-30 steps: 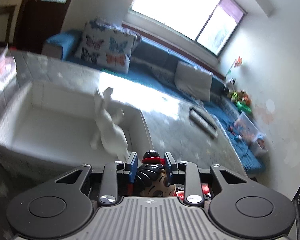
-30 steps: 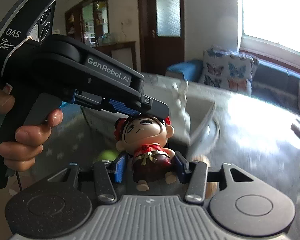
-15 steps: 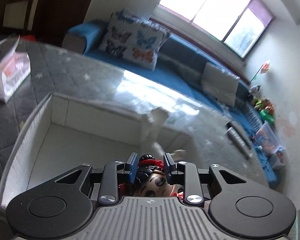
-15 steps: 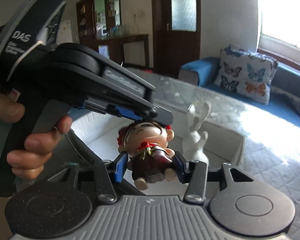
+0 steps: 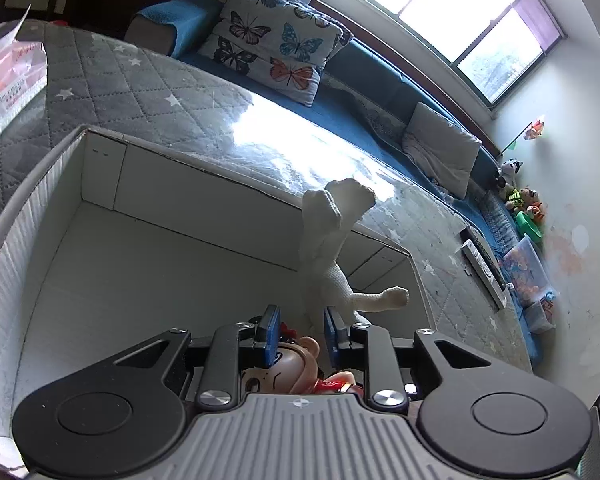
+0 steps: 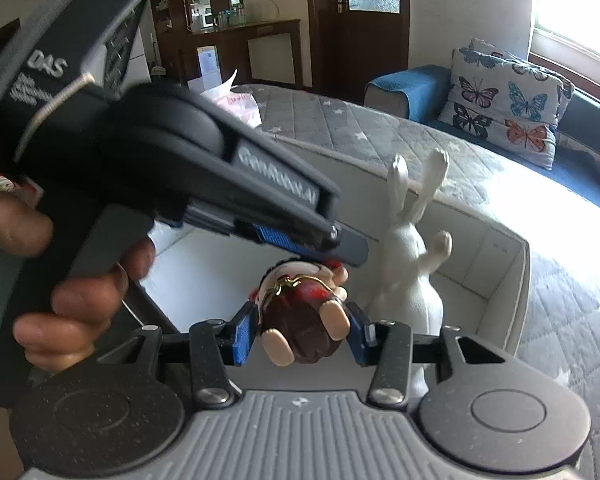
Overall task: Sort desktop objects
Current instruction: 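Lower the doll into the shoebox and open the left gripper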
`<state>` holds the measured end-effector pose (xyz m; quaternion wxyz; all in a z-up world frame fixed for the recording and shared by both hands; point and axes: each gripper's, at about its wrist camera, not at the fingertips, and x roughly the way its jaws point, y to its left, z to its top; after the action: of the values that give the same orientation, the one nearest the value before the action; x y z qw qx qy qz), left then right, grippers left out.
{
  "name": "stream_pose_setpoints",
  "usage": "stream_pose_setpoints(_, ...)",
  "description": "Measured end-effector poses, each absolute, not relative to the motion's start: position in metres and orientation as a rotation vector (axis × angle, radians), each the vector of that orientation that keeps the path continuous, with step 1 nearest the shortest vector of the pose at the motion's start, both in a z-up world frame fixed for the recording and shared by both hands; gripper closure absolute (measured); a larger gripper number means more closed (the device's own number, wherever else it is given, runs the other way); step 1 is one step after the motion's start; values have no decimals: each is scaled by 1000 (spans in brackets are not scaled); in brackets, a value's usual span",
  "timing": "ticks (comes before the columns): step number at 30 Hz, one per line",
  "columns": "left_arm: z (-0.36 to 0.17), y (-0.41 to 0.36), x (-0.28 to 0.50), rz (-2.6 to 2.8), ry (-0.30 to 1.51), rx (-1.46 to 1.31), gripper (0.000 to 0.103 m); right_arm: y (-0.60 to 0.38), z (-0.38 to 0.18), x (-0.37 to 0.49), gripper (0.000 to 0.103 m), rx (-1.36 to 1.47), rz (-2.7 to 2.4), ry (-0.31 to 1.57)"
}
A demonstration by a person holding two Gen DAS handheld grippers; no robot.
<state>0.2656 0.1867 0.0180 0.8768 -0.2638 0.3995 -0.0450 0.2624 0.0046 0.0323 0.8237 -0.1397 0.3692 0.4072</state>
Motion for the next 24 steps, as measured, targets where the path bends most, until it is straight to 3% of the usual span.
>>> stream_pose_setpoints(24, 59, 158, 185, -47, 691, -375, 74, -49, 69, 208, 41, -234, 808, 633)
